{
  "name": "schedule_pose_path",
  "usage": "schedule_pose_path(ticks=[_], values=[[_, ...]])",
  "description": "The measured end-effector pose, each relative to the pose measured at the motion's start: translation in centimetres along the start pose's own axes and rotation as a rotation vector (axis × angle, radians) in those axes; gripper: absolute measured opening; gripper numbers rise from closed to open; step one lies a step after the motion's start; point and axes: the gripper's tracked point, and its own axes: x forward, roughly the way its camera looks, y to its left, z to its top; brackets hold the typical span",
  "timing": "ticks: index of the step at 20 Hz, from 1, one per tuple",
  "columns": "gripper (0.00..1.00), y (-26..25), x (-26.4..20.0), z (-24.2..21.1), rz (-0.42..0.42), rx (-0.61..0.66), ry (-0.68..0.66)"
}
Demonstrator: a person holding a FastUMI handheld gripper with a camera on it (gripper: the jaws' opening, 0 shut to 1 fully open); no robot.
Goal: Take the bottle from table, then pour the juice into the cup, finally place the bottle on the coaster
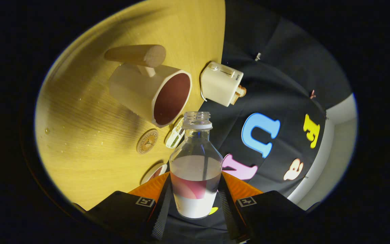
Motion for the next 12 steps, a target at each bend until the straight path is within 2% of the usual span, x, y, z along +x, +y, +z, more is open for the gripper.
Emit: schedule_pose_path(ticks=[4, 12], values=[[0.73, 0.8, -0.7, 0.0, 0.039, 0.338, 0.031], [0.74, -1.5, -2.0, 1.9, 0.104, 1.104, -0.053]])
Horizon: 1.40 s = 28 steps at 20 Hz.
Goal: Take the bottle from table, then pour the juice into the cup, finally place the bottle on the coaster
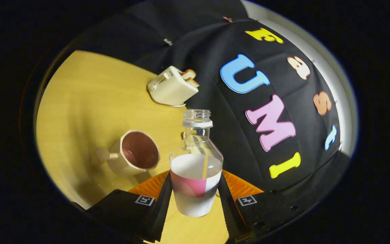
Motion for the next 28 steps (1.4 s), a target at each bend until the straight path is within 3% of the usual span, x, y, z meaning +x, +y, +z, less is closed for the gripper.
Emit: schedule_pose_path(ticks=[4, 6, 12, 15, 19, 28], values=[[0.74, -4.2, -0.9, 3.4, -0.001, 0.366, -0.103], [0.73, -7.0, -0.7, 4.6, -0.047, 0.458, -0.149], [0.73, -11.3, 1.3, 6.1, 0.032, 0.743, -0.266], [0.74, -13.7, 2.9, 6.0, -0.024, 0.716, -0.344], [0.74, -12.1, 6.4, 4.8, 0.024, 0.707, -0.353], [0.74, -9.4, 14.7, 0.4, 0.038, 0.680, -0.291]])
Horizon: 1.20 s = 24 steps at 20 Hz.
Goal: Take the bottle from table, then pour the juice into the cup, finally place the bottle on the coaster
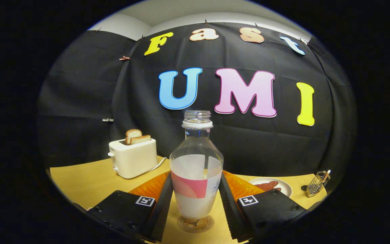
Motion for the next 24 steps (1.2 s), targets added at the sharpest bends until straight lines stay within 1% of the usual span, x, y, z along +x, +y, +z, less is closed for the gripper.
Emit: schedule_pose_path(ticks=[5, 9, 16, 19, 20, 22, 24], values=[[0.75, -0.6, 1.6, -4.9, -0.008, 0.036, 0.081], [0.75, -0.6, 2.1, -7.1, 0.002, 0.022, 0.104], [0.76, -0.5, 2.0, -8.6, 0.003, 0.040, 0.129], [0.78, 0.0, 1.8, -8.7, 0.019, 0.036, 0.127], [0.82, -0.1, 1.8, -8.7, 0.014, 0.029, 0.133], [1.00, -0.2, 1.6, -8.8, 0.010, 0.031, 0.144], [0.98, -0.3, 1.4, -8.9, 0.002, 0.042, 0.152]])
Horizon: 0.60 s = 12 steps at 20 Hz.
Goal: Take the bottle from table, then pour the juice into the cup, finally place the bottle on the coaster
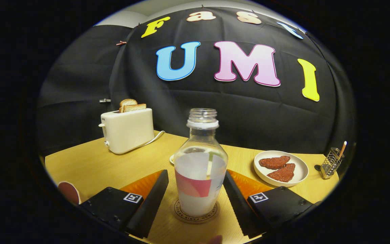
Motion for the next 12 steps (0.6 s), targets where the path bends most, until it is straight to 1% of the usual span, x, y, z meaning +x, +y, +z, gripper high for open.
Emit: schedule_pose_path(ticks=[5, 7, 9, 12], values=[[0.98, -0.5, -1.5, 0.4, -0.026, 0.022, 0.022], [0.98, -0.7, -2.6, 0.7, -0.036, 0.012, 0.024], [0.98, -1.0, -4.2, 1.1, -0.046, -0.002, 0.025], [0.98, -1.3, -7.3, 2.7, -0.063, 0.008, 0.006]])
